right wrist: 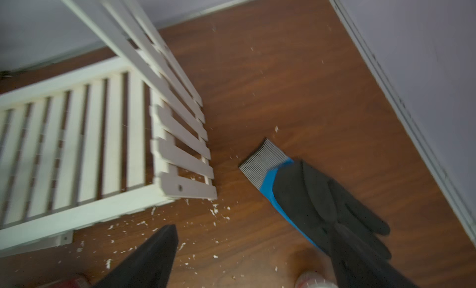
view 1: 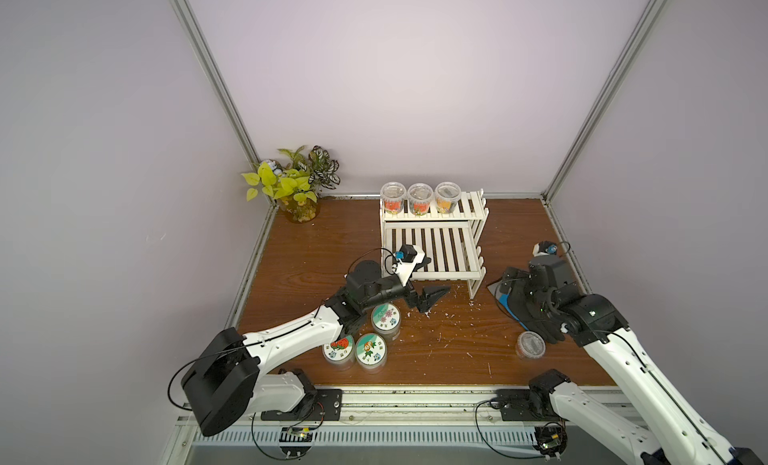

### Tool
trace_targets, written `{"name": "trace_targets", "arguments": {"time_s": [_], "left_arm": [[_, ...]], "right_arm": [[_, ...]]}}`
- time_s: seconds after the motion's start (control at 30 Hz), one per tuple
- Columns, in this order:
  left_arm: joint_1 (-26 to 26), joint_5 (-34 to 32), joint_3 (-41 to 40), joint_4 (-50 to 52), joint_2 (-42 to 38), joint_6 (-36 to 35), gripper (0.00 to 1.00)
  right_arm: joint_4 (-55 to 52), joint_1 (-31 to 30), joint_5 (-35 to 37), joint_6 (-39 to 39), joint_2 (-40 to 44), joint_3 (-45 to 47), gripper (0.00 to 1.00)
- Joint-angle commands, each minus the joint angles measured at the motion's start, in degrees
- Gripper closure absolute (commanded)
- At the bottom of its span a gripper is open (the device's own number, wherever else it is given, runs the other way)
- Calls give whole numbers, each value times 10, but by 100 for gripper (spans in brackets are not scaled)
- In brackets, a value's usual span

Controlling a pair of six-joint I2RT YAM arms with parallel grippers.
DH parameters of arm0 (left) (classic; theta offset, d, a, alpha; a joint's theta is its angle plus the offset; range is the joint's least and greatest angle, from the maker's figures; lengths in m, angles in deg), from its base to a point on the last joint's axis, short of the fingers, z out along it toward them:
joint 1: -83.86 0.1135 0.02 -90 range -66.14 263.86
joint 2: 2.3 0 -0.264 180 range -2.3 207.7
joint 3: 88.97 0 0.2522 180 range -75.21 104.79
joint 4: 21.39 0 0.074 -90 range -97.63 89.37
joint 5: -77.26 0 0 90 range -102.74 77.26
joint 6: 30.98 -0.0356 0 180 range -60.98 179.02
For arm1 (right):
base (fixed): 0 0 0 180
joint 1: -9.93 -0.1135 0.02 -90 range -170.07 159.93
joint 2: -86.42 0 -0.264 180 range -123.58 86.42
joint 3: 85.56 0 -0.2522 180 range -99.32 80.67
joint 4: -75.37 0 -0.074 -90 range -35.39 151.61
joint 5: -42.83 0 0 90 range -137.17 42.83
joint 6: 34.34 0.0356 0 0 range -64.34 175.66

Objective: Place the seed container on the shelf
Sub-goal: Pick up the seed jar at the center of the board.

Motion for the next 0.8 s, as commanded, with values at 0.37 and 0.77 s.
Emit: {"name": "trace_targets", "arguments": {"time_s": [0.37, 0.77], "left_arm": [[-40, 65, 42, -57, 112, 25, 0], [-41, 72, 57, -64, 137, 27, 0]], "right_arm": [[-79, 1, 32, 277, 92, 146, 1], [-96, 1, 56, 314, 84, 170, 1]]}}
